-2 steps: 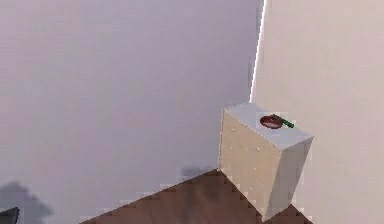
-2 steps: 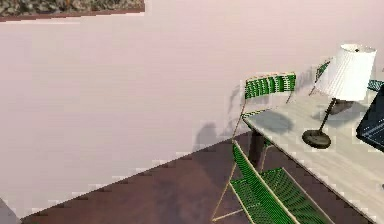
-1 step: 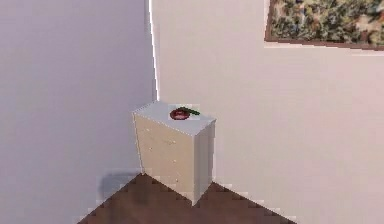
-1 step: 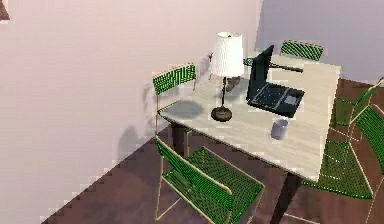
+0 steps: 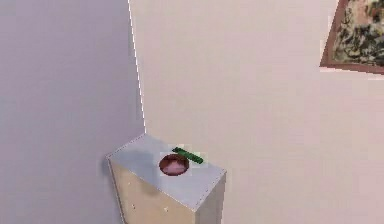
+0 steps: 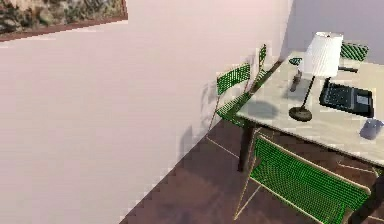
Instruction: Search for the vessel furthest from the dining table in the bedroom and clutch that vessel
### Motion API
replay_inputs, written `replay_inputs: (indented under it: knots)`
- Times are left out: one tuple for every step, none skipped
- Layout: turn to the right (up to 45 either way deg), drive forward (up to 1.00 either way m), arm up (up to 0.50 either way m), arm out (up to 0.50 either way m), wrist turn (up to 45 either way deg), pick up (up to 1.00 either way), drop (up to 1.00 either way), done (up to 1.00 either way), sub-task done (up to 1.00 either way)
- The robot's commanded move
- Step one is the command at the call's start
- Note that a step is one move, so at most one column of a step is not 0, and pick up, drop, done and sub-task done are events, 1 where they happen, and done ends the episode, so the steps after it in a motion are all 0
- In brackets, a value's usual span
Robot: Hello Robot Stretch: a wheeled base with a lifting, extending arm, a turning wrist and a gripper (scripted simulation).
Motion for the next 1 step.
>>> replay_inputs:
  knots:
    - [-45.0, 0.0, 0.0, 0.0, 0.0, 0.0, 0.0, 0.0, 0.0]
